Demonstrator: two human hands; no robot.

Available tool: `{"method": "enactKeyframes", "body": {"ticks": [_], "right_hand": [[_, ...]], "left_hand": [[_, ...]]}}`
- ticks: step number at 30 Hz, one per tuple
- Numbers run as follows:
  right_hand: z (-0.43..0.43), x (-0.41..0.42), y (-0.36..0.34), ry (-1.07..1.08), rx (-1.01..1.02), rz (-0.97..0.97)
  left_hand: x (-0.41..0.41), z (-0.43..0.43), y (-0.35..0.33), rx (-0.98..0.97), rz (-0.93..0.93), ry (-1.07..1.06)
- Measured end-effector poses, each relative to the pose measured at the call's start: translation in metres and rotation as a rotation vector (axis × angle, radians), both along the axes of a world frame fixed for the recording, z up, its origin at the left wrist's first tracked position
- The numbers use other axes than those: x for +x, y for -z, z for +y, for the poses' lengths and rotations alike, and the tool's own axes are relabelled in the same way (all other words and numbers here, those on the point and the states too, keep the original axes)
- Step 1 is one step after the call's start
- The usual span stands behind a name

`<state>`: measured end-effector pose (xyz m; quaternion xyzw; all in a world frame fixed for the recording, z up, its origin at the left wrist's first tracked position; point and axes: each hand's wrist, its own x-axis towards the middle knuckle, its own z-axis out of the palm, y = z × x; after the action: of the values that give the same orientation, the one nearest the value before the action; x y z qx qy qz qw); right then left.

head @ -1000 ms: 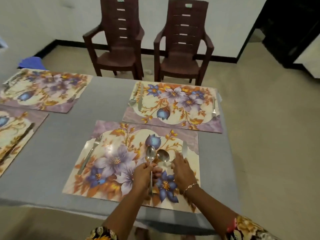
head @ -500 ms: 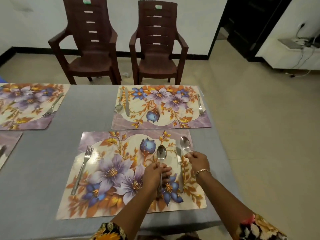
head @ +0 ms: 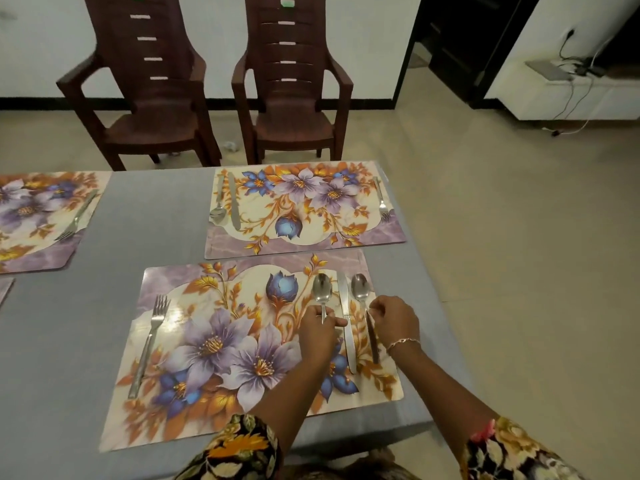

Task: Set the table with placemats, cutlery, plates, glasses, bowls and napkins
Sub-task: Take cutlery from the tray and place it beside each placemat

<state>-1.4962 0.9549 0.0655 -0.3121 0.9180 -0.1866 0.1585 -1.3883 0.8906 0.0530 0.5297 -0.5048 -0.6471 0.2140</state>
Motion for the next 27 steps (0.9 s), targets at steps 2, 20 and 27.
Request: {"method": "enactKeyframes", "body": {"ticks": [2, 20, 27], "right_hand": [[0.006, 0.009, 0.006, -0.214, -0.023, 0.209], [0.038, 0.045, 0.045, -0.532, 0.193, 0.185], [0.054, 0.054, 0.046, -0.485, 0.133, 0.227]], "left_hand": [[0.002, 0.001, 0.002, 0.018, 0.003, -0.032], [0.035, -0.005, 0.022, -0.029, -0.004, 0.084], [0.036, -0.006, 0.022, 0.002, 0.016, 0.098]]}}
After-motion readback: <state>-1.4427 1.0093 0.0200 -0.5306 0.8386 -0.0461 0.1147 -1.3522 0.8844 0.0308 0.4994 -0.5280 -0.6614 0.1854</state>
